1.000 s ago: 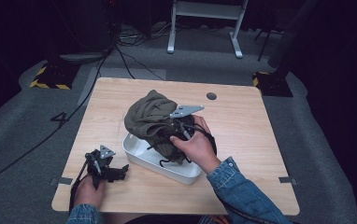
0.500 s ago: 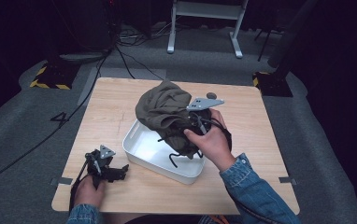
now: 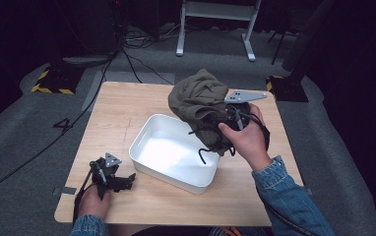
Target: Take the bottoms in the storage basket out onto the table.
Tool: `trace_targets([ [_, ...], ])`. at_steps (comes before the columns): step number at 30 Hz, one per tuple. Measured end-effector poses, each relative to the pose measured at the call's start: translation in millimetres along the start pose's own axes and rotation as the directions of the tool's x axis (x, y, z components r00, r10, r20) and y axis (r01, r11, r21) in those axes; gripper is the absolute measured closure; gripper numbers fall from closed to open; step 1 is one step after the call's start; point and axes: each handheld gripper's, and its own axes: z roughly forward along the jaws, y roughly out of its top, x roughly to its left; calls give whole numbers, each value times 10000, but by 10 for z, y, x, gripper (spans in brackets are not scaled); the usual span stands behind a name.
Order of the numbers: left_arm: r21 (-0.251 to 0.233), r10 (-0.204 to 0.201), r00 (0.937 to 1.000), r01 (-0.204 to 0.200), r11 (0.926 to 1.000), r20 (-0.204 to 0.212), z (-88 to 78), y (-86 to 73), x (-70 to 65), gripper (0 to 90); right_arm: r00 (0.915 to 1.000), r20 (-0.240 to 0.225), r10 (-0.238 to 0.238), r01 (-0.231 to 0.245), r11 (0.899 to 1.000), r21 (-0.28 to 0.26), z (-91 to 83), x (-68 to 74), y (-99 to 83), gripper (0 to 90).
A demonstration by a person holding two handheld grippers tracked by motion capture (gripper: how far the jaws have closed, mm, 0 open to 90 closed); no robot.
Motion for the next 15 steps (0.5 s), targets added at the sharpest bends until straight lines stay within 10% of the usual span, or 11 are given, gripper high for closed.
trace_targets([
  [15,-8,-3,10000,3,10000,0,1,0,0,0,9924,987,728,-735,9973,28,-350,-460,-95,613],
])
